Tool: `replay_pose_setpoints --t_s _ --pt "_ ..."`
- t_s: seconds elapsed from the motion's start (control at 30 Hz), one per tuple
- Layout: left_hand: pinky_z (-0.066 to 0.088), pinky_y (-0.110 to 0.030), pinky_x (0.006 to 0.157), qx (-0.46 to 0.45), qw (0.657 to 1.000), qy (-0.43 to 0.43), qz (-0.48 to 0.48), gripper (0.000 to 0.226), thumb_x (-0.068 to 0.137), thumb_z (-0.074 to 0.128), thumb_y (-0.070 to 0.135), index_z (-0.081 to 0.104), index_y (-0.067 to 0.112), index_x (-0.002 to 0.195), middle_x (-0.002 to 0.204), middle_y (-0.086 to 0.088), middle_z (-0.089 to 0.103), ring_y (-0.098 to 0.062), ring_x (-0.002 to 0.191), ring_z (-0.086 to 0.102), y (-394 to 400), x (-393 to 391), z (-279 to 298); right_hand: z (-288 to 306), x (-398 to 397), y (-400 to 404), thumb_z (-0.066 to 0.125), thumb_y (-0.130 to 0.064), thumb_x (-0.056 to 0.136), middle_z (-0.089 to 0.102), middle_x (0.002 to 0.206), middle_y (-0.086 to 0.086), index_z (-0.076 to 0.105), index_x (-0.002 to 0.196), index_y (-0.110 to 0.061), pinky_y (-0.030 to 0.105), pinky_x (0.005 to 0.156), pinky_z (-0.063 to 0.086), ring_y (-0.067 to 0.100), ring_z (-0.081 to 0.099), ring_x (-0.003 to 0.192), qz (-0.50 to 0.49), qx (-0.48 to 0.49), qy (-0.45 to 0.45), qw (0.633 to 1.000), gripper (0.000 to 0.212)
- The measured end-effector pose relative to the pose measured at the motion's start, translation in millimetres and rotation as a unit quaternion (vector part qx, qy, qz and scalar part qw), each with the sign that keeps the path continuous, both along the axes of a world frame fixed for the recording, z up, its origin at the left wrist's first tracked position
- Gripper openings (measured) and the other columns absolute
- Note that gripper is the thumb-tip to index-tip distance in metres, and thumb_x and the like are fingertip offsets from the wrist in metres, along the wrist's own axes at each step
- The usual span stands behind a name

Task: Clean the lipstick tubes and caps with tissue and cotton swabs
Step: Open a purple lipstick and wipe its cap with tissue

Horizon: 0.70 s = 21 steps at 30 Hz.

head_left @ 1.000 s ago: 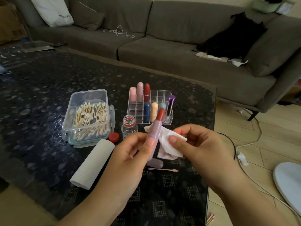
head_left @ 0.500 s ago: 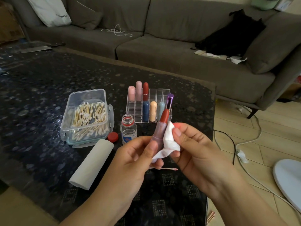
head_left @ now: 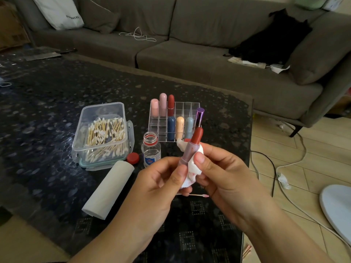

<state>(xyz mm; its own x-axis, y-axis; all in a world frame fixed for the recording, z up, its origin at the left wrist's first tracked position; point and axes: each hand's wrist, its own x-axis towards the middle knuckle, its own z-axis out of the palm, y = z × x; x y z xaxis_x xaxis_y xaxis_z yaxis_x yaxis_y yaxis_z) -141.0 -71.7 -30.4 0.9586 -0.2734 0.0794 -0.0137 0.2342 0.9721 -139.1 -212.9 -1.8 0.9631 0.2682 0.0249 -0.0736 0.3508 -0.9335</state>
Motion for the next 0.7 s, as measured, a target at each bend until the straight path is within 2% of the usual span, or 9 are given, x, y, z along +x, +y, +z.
replay_pose_setpoints --t_s 0.07,0.13,0.23,0.33,0.43,0.5,0.57,0.63,0.7 --pt "0.050 -0.025 0.072 0.006 1.000 0.003 0.000 0.039 0.071 0.061 0.054 0.073 0.025 0.094 0.085 -0.008 0.070 -0.032 0.081 0.062 -0.2 -0.6 0.4 -0.9 1.1 -1.3 0.062 -0.024 0.079 0.065 0.075 0.013 0.069 0.097 -0.001 0.031 0.057 0.045 0.033 0.048 0.067 0.003 -0.019 0.000 1.000 0.031" --pt "0.050 -0.026 0.072 0.007 1.000 0.003 -0.001 0.037 0.071 0.060 0.054 0.073 0.025 0.092 0.082 -0.005 0.069 -0.034 0.082 0.061 -0.2 -0.8 0.9 -1.8 2.0 -2.0 0.060 -0.026 0.080 0.064 0.077 0.017 0.066 0.096 0.003 0.033 0.057 0.045 0.036 0.046 0.070 0.007 -0.031 -0.008 0.999 0.034" --pt "0.049 -0.026 0.071 0.004 1.000 0.013 -0.008 0.033 0.073 0.066 0.051 0.073 0.023 0.090 0.078 -0.002 0.068 -0.030 0.082 0.061 -1.0 -0.9 2.5 -2.4 2.8 -1.7 0.058 -0.029 0.081 0.063 0.077 0.019 0.065 0.098 0.007 0.032 0.055 0.045 0.036 0.047 0.068 0.004 -0.046 -0.018 0.999 0.040" --pt "0.049 -0.025 0.070 0.002 1.000 0.020 -0.008 0.033 0.072 0.068 0.051 0.073 0.023 0.089 0.079 -0.002 0.068 -0.031 0.082 0.062 -0.8 -0.5 2.3 -3.3 3.5 -0.7 0.059 -0.030 0.081 0.064 0.074 0.017 0.073 0.094 -0.006 0.033 0.054 0.046 0.037 0.048 0.066 -0.002 -0.051 -0.022 0.998 0.030" --pt "0.052 -0.032 0.077 -0.003 1.000 0.026 -0.011 0.035 0.069 0.065 0.051 0.074 0.023 0.088 0.080 -0.005 0.068 -0.039 0.087 0.062 -0.7 -0.6 1.2 -6.0 3.6 -1.3 0.060 -0.029 0.089 0.066 0.076 0.014 0.071 0.090 -0.008 0.035 0.058 0.050 0.035 0.055 0.067 -0.015 -0.069 -0.038 0.997 0.024" --pt "0.053 -0.031 0.073 -0.023 0.998 0.049 -0.020 0.032 0.071 0.070 0.047 0.074 0.020 0.088 0.081 -0.007 0.068 -0.036 0.084 0.061 -0.9 -0.6 2.4 -7.8 3.6 -1.9 0.057 -0.030 0.086 0.068 0.078 0.015 0.070 0.090 -0.009 0.034 0.061 0.053 0.032 0.059 0.070 -0.024 -0.079 -0.045 0.996 0.025" --pt "0.051 -0.026 0.065 -0.060 0.993 0.084 -0.050 0.033 0.073 0.064 0.045 0.074 0.016 0.085 0.078 -0.010 0.065 -0.026 0.077 0.060 -0.9 -0.7 5.6 -7.5 4.2 -1.1 0.056 -0.032 0.086 0.063 0.068 0.023 0.065 0.091 -0.001 0.035 0.053 0.050 0.033 0.056 0.058 -0.019 -0.065 -0.053 0.996 0.033" --pt "0.050 -0.027 0.059 -0.098 0.985 0.115 -0.084 0.036 0.077 0.055 0.044 0.073 0.012 0.081 0.076 -0.014 0.062 -0.021 0.066 0.059 -1.1 -1.7 8.0 -6.5 5.3 -0.8 0.054 -0.031 0.087 0.053 0.057 0.029 0.056 0.091 0.010 0.030 0.044 0.045 0.028 0.050 0.042 -0.017 -0.042 -0.051 0.998 0.042" --pt "0.049 -0.026 0.056 -0.117 0.981 0.127 -0.089 0.031 0.077 0.056 0.038 0.073 0.011 0.076 0.073 -0.015 0.062 -0.019 0.060 0.057 -0.2 -2.0 8.7 -7.0 6.2 -1.1 0.051 -0.029 0.091 0.050 0.058 0.036 0.051 0.095 0.019 0.029 0.044 0.043 0.026 0.049 0.039 -0.013 -0.037 -0.054 0.998 0.049"
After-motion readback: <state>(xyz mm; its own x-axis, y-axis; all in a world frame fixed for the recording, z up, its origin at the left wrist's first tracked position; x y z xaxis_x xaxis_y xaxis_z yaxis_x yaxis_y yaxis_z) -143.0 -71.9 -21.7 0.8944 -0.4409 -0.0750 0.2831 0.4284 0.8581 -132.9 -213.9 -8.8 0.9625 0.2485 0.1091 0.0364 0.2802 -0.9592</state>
